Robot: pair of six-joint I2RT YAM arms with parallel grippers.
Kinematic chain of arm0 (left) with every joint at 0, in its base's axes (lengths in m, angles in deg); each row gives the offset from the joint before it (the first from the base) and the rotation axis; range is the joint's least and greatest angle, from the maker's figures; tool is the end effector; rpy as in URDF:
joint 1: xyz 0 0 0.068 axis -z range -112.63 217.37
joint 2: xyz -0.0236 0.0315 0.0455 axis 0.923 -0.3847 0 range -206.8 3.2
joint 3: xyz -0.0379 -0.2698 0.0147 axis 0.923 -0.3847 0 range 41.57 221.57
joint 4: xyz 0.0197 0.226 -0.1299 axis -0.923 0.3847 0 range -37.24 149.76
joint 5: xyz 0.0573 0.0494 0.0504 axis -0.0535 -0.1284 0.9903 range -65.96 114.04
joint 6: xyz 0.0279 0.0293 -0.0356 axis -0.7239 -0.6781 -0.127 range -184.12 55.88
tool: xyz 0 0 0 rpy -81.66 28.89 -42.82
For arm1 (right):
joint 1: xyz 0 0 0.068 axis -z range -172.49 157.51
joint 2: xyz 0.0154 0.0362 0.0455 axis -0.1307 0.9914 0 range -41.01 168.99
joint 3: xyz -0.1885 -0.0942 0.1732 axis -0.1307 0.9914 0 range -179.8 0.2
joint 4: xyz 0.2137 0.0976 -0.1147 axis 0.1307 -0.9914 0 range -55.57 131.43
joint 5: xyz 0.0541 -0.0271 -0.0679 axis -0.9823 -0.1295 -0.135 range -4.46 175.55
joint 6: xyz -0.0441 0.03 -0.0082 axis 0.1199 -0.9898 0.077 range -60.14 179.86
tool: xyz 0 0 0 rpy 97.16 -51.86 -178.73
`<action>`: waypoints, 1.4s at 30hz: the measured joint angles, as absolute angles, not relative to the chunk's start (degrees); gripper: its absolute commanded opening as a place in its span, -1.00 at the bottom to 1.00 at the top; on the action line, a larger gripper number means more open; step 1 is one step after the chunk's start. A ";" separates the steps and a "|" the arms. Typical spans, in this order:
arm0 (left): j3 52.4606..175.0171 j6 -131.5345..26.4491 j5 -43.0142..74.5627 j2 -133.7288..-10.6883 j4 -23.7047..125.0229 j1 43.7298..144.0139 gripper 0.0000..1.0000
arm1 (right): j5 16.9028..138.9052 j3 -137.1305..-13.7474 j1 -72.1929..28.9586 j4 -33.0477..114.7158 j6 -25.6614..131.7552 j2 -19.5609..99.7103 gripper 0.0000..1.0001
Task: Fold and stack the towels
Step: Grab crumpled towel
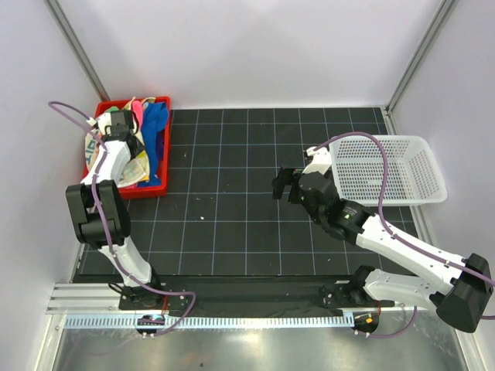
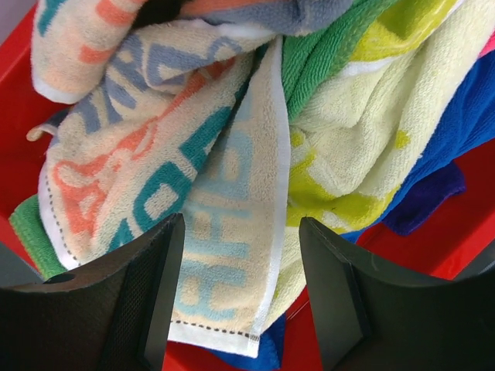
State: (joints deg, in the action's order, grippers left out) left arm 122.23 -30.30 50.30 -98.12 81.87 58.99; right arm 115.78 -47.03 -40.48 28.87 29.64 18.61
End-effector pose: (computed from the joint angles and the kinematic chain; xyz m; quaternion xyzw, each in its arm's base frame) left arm 0.3841 0.0725 0.2613 -0.4022 0.8250 0.1343 0.3737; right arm 0.1697 0.1616 0.3030 0.0128 0.8259 0.1567 0.5415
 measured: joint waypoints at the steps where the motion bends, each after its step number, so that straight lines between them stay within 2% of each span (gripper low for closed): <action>1: 122.43 -30.36 50.12 -98.75 81.71 58.99 0.31 | 115.89 -47.05 -40.48 28.87 29.67 18.61 0.99; 9: 122.54 -30.50 50.38 -101.73 82.13 58.99 0.13 | 116.20 -47.03 -40.48 28.85 29.75 19.18 0.99; 10: 122.54 -30.45 50.56 -101.73 82.24 58.99 0.02 | 116.24 -47.05 -40.48 28.85 29.75 19.35 0.99; 12: 122.54 -30.17 51.13 -101.73 82.19 58.99 -0.05 | 116.26 -47.05 -40.48 28.76 29.75 19.42 0.99; 21: 122.54 -30.30 52.50 -101.20 82.74 58.99 -0.87 | 116.31 -47.03 -40.48 28.48 29.75 19.42 0.99; 23: 122.54 -30.30 52.50 -100.66 82.98 58.99 -1.00 | 116.31 -47.03 -40.48 28.46 29.75 19.42 0.99; 34: 123.06 -30.60 50.56 -94.21 83.77 59.19 -1.00 | 116.29 -47.03 -40.48 28.44 29.75 19.42 1.00; 42: 129.77 -32.97 50.41 -87.91 84.55 63.91 -1.00 | 116.26 -47.03 -40.48 28.44 29.75 20.18 0.99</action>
